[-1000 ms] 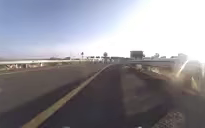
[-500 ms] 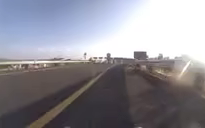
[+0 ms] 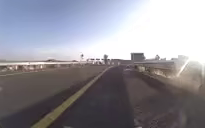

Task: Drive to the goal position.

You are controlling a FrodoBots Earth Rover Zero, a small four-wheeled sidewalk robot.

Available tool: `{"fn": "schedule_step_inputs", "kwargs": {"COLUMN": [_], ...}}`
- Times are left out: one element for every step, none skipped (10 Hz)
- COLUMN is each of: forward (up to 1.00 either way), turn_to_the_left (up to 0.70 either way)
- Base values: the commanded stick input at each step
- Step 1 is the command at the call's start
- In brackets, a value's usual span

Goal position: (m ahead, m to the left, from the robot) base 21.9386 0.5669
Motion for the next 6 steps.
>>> {"fn": "schedule_step_inputs", "kwargs": {"forward": [0.5, 0.5, 0.5, 0.5, 0.5, 0.5], "turn_to_the_left": [0.0, 0.0, 0.0, 0.0, 0.0, 0.0]}}
